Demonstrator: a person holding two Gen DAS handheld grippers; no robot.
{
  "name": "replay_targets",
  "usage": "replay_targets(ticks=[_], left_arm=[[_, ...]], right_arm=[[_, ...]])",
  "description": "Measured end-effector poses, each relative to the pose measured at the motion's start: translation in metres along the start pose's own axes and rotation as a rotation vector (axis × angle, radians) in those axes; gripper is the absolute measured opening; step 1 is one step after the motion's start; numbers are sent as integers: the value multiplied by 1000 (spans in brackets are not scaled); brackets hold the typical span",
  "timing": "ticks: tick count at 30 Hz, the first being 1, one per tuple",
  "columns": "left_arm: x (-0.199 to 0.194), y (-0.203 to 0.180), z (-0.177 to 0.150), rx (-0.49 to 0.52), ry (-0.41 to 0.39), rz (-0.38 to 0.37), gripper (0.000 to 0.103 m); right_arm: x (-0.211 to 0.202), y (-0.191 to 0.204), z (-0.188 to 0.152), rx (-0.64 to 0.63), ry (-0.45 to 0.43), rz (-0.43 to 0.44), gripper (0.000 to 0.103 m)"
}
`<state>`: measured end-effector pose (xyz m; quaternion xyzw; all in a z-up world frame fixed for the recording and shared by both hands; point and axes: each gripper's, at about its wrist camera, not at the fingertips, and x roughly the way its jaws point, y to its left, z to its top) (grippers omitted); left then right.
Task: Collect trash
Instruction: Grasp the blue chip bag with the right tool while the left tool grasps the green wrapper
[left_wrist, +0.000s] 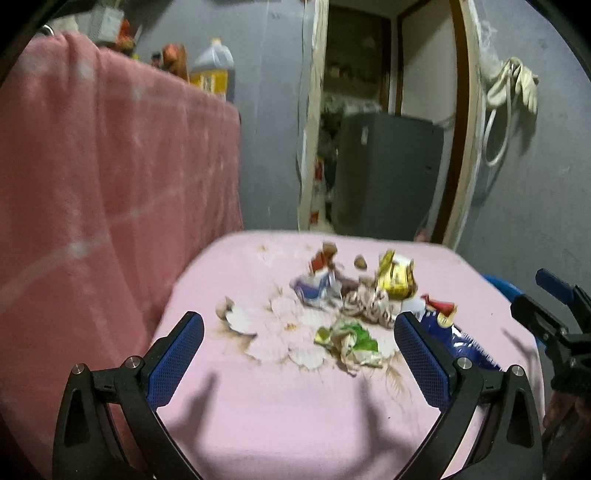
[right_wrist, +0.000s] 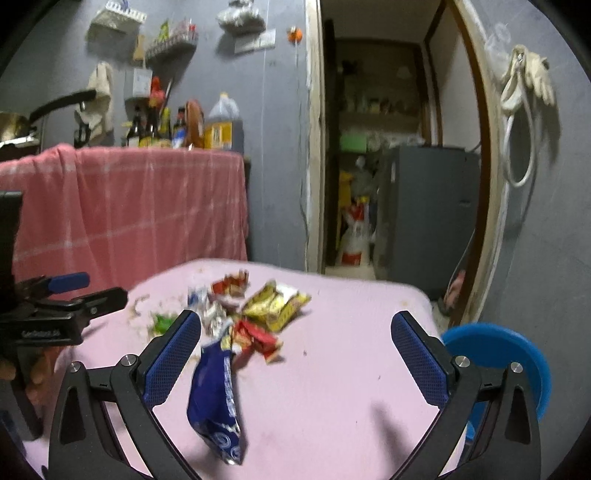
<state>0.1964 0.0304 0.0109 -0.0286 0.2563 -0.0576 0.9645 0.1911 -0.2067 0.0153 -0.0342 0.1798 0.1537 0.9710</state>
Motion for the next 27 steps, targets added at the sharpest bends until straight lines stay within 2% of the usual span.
replay_targets(ticks=[10,13,22,25,27], left_arm=[[27,8,1,-78,146,-79,95],[34,9,1,-85,185,-96,84],[46,11,1,-115,254,-154,67],[48,10,1,-118,264,-177,58],[48,8,1,-114,268,-191,52]], right_arm=[[22,14,-17,-113,170,53,103],[35,18,-22,-139,235,60,103],[43,24,-27,-168,282,153,102],[44,30,-27,-186,285,178,91],[44,31,-28,-190,292,188,75]])
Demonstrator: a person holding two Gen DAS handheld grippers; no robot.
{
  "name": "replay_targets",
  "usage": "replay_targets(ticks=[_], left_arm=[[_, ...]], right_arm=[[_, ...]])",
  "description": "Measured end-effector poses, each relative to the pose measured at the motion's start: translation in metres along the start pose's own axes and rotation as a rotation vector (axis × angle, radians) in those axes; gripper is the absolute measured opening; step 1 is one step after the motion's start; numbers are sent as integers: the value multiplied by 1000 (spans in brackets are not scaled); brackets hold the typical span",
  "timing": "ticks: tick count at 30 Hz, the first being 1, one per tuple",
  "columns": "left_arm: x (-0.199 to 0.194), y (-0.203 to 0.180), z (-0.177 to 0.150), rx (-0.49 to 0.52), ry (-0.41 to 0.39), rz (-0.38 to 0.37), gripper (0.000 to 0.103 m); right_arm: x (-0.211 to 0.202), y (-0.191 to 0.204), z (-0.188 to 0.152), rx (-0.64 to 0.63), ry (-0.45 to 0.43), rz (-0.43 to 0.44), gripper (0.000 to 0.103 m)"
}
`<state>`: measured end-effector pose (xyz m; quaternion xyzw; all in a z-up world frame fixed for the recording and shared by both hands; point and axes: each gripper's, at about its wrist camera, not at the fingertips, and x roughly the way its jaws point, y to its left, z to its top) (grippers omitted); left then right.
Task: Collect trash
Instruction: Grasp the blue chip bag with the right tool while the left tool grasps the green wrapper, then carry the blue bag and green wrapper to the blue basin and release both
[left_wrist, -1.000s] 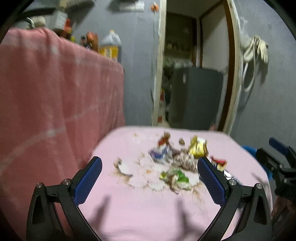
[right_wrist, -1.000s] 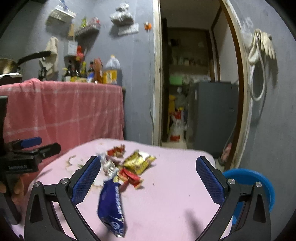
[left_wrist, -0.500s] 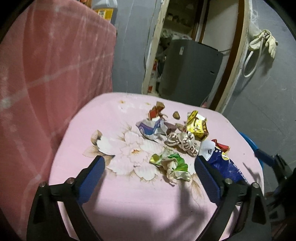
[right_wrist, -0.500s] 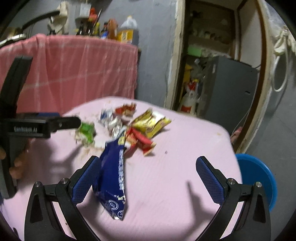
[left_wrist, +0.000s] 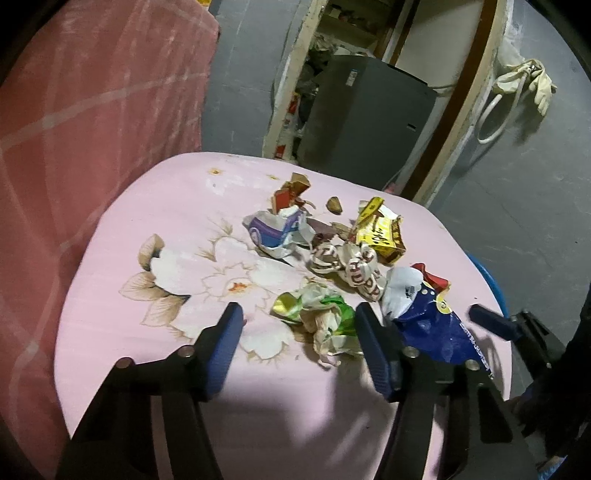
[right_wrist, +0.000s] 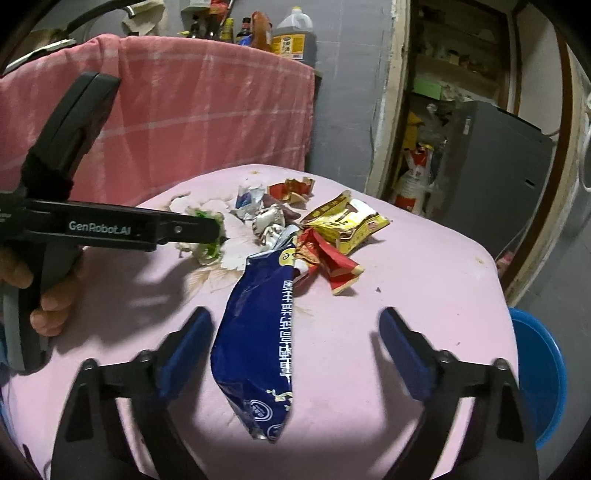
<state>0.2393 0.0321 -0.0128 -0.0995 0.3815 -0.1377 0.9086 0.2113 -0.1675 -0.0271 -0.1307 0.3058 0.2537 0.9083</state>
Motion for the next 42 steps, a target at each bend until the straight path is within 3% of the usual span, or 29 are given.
replay_targets(ticks=[8,14,22,29,42], left_arm=[[6,-3,1,-8,22,-31,28],[3,1,-2,-47,24,-56,18],[-16,0,-16,-87,-6,-82,16],[-39,-11,-28,-65,-98,-54,14],[-81,-72,-18,35,-374,-81,14]], right_arm=[[6,10,-1,-44,25,42,60],[5,15,-2,-57,23,87,35],[-3,19,-8,-70,4,84,33],[-29,18,-14,-52,-104,48,33],[-100,-9,-3,42,-444,-74,33]])
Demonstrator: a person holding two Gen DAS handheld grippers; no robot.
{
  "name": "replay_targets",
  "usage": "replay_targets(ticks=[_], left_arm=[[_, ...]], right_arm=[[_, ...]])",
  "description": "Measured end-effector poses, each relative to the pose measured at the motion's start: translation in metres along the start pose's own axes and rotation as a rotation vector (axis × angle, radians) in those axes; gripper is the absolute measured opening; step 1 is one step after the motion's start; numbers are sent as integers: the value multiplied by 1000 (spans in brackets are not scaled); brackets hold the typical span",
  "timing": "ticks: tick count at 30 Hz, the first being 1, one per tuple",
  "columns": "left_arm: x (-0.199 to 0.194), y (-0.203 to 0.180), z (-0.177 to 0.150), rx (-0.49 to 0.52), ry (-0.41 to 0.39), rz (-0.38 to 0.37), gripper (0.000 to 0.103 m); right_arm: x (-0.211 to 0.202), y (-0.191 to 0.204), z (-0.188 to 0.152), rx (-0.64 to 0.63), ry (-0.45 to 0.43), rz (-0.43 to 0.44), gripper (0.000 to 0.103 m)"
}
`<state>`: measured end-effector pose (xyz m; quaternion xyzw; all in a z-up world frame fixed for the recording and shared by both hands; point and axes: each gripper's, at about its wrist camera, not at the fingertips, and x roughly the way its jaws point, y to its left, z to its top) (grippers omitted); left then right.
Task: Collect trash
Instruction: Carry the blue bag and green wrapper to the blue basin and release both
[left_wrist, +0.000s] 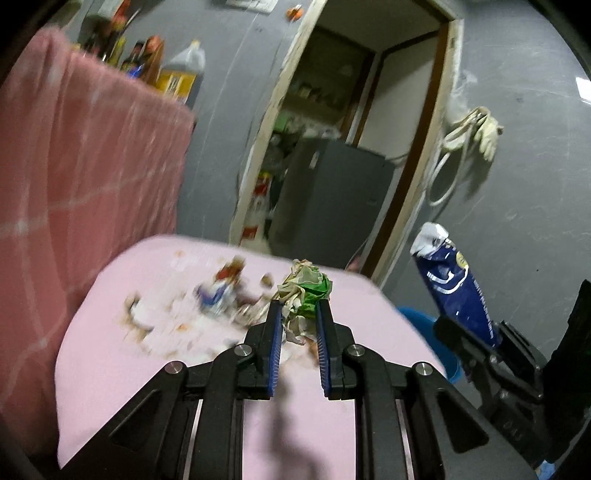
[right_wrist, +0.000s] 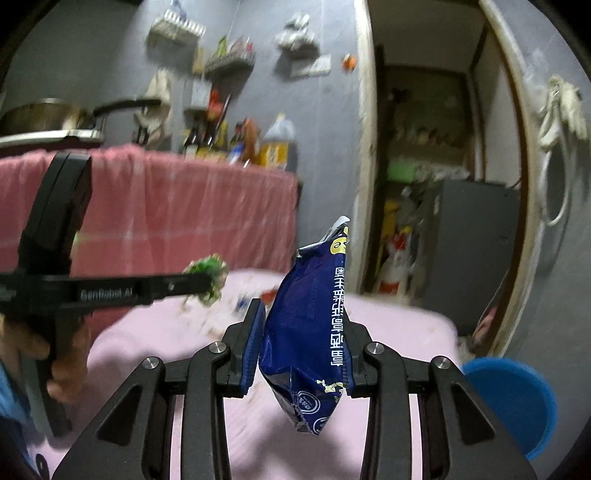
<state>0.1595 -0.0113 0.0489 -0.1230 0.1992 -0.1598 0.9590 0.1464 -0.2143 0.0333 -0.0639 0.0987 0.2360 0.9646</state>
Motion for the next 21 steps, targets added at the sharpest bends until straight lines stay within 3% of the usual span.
replay_targets(ticks=[6,12,15,21], left_arm=[[17,-39,21,46,-103,-63,14],[58,-94,36,96,-132,-160,14],[83,-110,35,87,-104,-197,14],[149,-143,31,54,47,-247,14]], right_arm=[[-13,-37,33,29,-119,-107,33],[-20,-94,53,65,-174,-221,33],[-22,-129,56,137,-180,-260,33],[-20,-179,36,202,-119,-353,33]])
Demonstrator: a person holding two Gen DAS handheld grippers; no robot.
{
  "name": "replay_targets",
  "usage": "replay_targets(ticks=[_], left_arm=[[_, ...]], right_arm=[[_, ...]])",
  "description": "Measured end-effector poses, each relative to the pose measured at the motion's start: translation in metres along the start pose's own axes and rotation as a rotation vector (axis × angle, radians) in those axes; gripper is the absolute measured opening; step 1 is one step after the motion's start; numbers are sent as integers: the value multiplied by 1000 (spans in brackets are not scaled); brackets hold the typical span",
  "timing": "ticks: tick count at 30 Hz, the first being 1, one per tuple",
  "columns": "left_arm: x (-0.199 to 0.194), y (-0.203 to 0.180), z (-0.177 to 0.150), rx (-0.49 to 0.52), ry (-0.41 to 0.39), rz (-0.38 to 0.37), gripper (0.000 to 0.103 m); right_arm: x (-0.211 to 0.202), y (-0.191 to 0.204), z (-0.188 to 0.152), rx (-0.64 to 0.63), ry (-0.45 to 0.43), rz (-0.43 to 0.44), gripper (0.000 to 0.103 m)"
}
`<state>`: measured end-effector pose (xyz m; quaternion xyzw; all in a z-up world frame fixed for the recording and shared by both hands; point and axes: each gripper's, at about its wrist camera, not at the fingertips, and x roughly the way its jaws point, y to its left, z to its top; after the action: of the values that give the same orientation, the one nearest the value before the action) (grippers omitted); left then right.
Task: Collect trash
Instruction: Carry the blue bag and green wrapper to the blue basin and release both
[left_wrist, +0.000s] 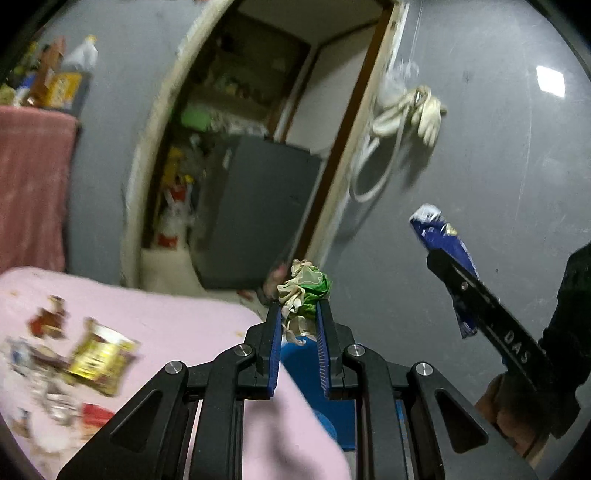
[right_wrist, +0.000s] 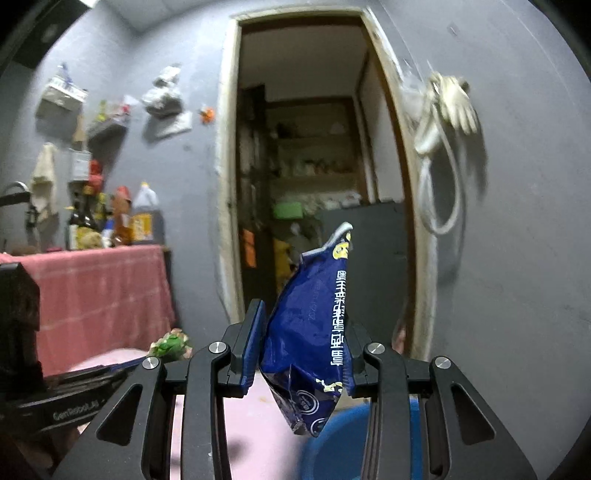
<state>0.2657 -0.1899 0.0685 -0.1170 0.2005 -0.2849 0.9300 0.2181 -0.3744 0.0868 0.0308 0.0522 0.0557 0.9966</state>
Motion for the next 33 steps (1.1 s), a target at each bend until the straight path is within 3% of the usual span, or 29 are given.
replay_targets(ticks=[6,12,18,21,23,33], left_arm=[[60,-20,-9,21,147,-1,14],[112,-24,-32,-8,288,-2,14],[137,-23,-51,-33,377,-16,15],[144,-24,-55,-18,400,-4,24],[145,-25,-54,-13,398,-7,38],[117,-18,-39,-63,313,6,48]], right_arm=[[18,-51,-28,75,115,-76,33],[28,-78,-57,133,221,-108,33],[20,-92,-55,161,211,-135,35],[18,-97,-55,171,209,-144,40],[18,-98,-55,171,209,-149,44],[8,-95,-44,161,163,-154,54]])
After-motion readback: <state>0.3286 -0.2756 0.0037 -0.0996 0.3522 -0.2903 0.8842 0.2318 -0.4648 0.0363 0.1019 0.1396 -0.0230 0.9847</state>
